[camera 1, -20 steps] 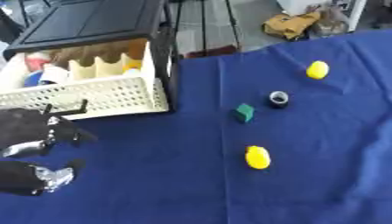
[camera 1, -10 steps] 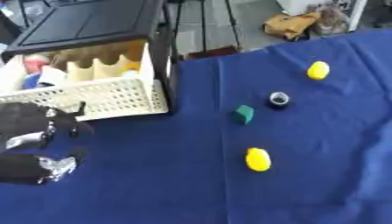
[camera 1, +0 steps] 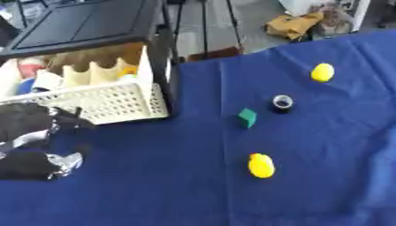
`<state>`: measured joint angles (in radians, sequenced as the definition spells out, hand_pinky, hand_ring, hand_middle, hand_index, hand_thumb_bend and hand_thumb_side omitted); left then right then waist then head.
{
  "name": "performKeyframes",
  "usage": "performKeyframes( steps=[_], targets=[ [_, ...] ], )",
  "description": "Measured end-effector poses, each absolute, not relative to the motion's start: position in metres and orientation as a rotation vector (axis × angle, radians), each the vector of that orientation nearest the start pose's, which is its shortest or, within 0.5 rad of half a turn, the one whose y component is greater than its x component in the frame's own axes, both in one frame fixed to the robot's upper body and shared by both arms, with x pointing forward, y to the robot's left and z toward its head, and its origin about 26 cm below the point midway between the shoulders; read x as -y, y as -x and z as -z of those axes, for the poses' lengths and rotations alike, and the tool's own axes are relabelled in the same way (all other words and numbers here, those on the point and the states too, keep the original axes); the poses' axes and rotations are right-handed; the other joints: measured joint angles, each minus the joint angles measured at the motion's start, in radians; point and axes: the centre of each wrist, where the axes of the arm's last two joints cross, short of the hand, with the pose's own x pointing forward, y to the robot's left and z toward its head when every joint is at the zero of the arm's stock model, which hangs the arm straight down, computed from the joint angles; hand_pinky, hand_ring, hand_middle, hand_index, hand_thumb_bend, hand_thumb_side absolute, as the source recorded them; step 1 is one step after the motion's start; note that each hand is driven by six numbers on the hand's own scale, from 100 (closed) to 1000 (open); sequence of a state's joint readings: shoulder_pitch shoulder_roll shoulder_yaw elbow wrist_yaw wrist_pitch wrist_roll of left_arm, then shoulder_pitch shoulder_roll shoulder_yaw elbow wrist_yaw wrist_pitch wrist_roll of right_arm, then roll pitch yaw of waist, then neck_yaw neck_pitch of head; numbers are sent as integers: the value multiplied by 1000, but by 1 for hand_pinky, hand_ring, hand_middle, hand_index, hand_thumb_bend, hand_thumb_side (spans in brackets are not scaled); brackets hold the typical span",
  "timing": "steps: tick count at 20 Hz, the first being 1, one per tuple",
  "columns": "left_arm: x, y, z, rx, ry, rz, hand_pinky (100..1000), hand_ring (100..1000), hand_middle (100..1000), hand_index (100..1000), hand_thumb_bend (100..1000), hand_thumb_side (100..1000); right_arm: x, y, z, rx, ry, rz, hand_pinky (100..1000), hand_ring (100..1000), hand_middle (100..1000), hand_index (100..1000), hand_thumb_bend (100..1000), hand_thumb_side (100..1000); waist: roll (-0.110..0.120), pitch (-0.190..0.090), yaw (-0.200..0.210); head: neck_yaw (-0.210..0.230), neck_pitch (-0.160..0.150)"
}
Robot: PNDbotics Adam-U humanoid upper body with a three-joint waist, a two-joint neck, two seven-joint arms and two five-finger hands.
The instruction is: Pick up objects from table and place into drawer.
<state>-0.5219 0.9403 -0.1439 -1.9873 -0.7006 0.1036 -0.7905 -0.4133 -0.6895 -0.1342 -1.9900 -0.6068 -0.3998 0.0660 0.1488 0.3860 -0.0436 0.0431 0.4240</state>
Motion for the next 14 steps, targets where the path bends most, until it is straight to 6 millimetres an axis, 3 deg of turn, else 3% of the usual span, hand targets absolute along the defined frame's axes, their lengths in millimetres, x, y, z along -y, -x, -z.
performKeyframes(
  steps=[14],
  targets=[
    [-288, -301, -314, 1289, -1184, 1691, 363, 551, 825, 958, 100, 1000, 321, -295, -284, -3457, 313, 552, 653, 893, 526, 852, 100, 1000, 3, 15, -11, 30, -12]
  ],
)
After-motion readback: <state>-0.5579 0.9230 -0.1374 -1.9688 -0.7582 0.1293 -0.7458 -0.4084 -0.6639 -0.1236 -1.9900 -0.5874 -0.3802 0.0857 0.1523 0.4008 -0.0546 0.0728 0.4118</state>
